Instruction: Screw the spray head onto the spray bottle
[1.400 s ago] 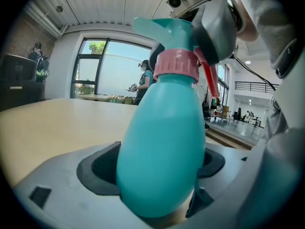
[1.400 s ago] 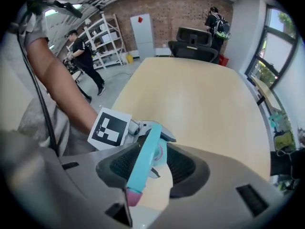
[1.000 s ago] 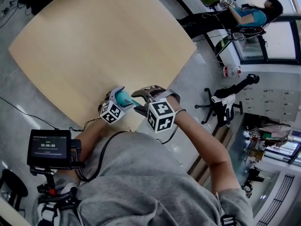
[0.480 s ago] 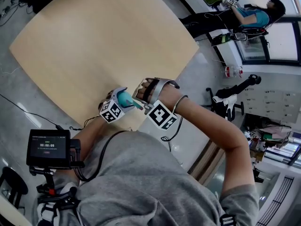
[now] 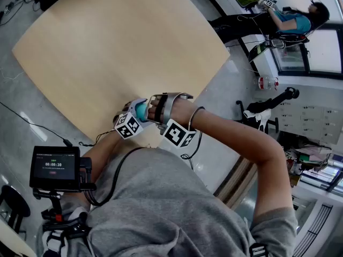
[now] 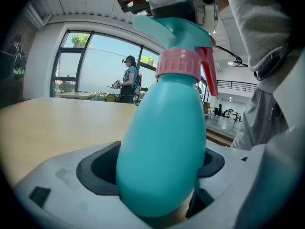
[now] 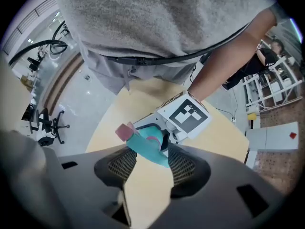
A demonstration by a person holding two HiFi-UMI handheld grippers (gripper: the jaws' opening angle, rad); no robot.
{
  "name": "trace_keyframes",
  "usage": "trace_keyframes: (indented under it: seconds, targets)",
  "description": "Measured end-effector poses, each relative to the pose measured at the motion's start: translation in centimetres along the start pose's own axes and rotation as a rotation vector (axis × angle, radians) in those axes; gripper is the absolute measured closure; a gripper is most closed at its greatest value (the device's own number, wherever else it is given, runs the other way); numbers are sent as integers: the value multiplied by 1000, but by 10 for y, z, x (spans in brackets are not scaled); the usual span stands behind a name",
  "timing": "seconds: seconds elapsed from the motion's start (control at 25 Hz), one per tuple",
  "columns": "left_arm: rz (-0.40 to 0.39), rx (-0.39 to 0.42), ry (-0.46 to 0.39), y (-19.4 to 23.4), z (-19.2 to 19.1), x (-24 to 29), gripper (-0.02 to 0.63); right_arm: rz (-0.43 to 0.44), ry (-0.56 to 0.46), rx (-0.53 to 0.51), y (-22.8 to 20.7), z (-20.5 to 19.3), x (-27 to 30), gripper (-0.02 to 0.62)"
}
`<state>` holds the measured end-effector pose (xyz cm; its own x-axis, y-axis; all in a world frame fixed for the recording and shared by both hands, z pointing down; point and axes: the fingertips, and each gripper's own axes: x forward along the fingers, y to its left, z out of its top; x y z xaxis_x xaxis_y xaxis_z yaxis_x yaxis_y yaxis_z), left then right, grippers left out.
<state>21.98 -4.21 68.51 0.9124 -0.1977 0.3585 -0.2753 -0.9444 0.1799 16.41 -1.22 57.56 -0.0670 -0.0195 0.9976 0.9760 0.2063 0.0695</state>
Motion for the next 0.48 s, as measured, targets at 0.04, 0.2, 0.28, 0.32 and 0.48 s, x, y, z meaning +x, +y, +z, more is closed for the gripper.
trace_keyframes:
  seconds: [0.04, 0.2, 0.28, 0.32, 0.48]
  targets:
    - [-2, 1, 0, 0, 0, 0, 195, 4, -7, 13, -1, -1, 3, 400]
    - [-4, 1, -1, -1, 1, 1, 195, 35, -32, 183, -8, -6, 8, 434]
    - [-3, 1, -3, -1, 2, 1, 195, 69, -52, 333, -9, -7, 9, 440]
    - [-3, 2, -5, -1, 2, 0, 195, 84, -63, 425, -8, -6, 9, 462]
    - [2, 11, -11, -2, 3, 0, 195, 75, -104, 764, -8, -10, 10, 477]
